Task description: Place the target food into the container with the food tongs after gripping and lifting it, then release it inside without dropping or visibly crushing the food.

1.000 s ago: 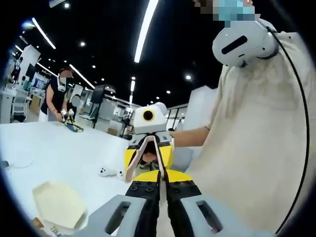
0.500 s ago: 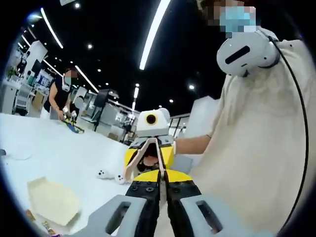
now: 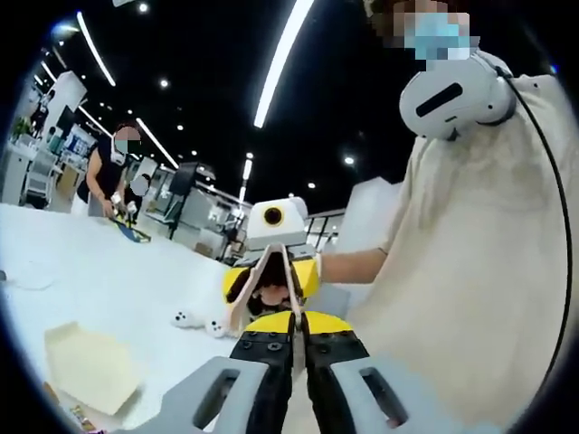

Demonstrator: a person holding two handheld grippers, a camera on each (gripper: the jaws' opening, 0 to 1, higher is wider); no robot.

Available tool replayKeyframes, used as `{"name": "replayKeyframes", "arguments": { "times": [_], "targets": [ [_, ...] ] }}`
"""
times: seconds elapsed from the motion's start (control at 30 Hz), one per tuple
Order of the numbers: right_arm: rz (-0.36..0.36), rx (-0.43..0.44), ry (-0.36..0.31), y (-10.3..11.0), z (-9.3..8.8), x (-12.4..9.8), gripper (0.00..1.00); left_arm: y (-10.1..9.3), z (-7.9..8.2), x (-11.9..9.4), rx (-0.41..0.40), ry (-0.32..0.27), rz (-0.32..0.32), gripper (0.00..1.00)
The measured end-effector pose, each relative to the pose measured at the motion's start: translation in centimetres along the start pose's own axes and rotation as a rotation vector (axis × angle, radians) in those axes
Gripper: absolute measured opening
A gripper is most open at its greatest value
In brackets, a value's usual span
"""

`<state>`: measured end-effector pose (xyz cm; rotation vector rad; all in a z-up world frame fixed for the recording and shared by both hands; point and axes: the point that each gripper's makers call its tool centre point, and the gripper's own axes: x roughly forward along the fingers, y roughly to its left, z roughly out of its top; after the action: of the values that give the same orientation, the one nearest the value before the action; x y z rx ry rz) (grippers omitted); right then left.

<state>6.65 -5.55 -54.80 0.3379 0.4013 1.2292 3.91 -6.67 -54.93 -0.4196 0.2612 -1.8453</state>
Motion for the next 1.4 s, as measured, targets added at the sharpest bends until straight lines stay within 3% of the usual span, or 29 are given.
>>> {"name": "replayKeyframes", "arguments": {
  "times": [0.2, 0.43, 0.77, 1.27, 1.4],
  "targets": [
    [-0.002, -0.023, 0.029, 0.0, -0.6, -0.2, 0.3, 0.1, -0.5, -0.2, -0.001, 0.02, 0.003, 0.0],
    [0.009, -0.072, 0.104, 0.2, -1.6, 0.1, 0.32, 0.0, 0.5, -0.9, -0.028, -0.061, 0.008, 0.0],
    [0.027, -0.023, 0.035, 0.2, -0.6, -0.2, 0.3, -0.3, 1.0, -0.5, -0.013, -0.08, -0.004, 0.0],
    [-0.038, -0.047, 0.025, -0.6, -0.6, -0.4, 0.33, 0.2, 1.0, -0.6, -0.016, -0.087, 0.018, 0.0],
    [-0.027, -0.045, 0.02, -0.5, -0.5, -0.3, 0.31, 0.2, 1.0, -0.8, -0.02, -0.091, 0.018, 0.0]
  ]
}}
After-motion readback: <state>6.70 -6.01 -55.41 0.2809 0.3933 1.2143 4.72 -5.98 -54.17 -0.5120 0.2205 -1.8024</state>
